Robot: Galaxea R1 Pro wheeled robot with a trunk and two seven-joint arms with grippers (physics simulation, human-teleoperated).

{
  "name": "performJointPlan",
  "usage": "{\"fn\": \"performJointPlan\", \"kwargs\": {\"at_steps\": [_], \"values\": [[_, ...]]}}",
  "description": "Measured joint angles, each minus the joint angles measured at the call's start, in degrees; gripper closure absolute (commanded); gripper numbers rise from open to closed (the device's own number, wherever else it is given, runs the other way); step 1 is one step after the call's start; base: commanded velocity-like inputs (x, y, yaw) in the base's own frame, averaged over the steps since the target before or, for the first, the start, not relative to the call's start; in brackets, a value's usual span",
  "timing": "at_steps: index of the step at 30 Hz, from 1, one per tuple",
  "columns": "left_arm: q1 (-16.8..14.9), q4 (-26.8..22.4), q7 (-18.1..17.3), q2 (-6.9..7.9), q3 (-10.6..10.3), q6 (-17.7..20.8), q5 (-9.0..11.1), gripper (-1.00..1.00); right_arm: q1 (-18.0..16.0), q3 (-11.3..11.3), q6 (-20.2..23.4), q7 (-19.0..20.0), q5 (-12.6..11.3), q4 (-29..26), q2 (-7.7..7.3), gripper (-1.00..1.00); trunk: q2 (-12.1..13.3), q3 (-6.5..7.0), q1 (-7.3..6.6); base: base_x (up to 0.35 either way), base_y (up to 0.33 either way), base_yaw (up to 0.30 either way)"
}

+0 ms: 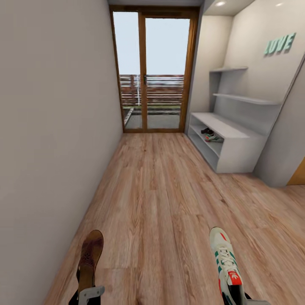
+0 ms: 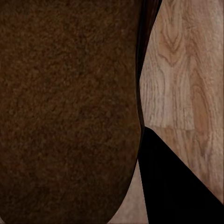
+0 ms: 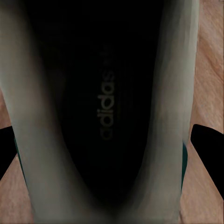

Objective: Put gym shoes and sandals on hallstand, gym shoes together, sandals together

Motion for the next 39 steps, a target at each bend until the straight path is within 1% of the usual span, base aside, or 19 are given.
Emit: {"fn": "performJointPlan", "kwargs": {"at_steps": [7,39], "values": [[0.0,0.0,0.0,0.0,0.0,0.0,0.0,1.0,0.0,0.0,0.0,0.0,0.0,0.0,0.0,1.0,0.0,0.0,0.0,0.34,0.0,0.075],[0.0,0.0,0.0,-0.01,0.0,0.0,0.0,1.0,0.0,0.0,0.0,0.0,0.1,0.0,0.0,1.0,0.0,0.0,0.0,0.34,0.0,0.001]]}}
